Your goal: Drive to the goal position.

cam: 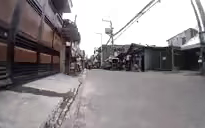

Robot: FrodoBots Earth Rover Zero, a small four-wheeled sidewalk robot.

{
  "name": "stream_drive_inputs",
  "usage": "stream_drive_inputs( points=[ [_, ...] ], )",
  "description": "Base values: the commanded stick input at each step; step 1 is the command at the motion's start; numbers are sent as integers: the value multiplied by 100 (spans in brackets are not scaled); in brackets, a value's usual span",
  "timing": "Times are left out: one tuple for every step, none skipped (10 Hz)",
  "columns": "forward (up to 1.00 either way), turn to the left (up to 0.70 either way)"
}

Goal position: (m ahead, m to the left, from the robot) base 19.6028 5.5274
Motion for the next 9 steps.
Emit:
stream_drive_inputs(
  points=[
    [100,27],
    [100,27],
    [100,27],
    [100,27],
    [100,27],
    [100,27],
    [100,27],
    [100,27],
    [100,27]
  ],
)
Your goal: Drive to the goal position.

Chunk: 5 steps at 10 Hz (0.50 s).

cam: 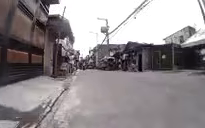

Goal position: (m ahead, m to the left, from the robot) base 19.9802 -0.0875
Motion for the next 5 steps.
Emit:
stream_drive_inputs(
  points=[
    [100,27],
    [100,27],
    [100,27],
    [100,27],
    [100,27]
  ],
)
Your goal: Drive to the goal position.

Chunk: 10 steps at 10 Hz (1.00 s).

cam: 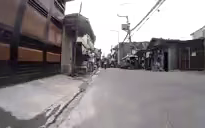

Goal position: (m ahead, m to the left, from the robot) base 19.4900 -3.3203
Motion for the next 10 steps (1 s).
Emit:
stream_drive_inputs(
  points=[
    [100,27],
    [100,27],
    [100,27],
    [92,28],
    [52,36],
    [12,43],
    [0,37],
    [0,26],
    [0,15],
    [0,3]
  ],
)
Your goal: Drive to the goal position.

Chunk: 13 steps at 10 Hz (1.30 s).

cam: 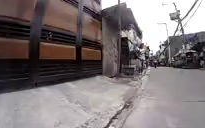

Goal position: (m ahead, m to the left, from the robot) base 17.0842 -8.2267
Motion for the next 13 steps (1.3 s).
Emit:
stream_drive_inputs(
  points=[
    [0,0],
    [0,0],
    [0,0],
    [0,0],
    [0,0],
    [0,0],
    [0,0],
    [0,0],
    [0,0],
    [-27,7],
    [-93,25],
    [-100,27],
    [-100,27]
  ],
)
